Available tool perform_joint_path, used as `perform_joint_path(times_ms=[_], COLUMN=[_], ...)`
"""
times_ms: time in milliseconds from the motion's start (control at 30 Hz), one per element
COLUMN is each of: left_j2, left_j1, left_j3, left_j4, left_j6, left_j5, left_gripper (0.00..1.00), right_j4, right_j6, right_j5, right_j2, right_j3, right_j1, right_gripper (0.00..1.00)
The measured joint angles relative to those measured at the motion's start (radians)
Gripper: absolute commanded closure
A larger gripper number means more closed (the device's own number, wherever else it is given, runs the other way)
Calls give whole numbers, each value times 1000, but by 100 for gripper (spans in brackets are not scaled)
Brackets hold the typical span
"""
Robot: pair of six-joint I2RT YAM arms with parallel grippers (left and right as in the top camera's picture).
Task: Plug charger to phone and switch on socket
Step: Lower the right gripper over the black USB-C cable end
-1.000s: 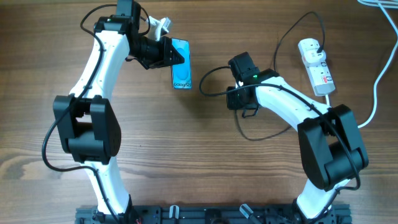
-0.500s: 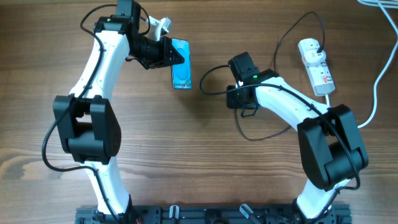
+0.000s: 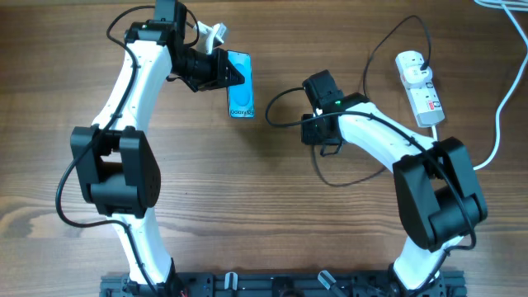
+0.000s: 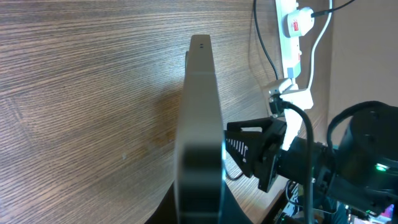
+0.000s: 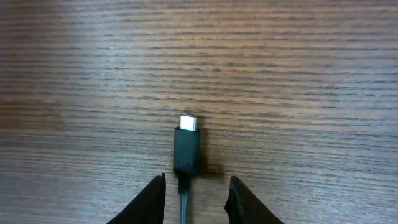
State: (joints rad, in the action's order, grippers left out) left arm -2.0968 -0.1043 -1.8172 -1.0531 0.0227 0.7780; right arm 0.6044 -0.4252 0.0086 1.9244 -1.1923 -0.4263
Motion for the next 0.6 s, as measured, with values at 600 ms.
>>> perform_joint_path(times_ms=[600], left_j2=[0], left_j1=[0], left_j3=[0], left_j4=[0], left_j6=[0], left_j5=[0], left_gripper=[96], right_j4=[-7], right_j6=[3], right_j5=[34], right_j2=[19], right_j3=[-1], right_j1=[-1], right_gripper=[80])
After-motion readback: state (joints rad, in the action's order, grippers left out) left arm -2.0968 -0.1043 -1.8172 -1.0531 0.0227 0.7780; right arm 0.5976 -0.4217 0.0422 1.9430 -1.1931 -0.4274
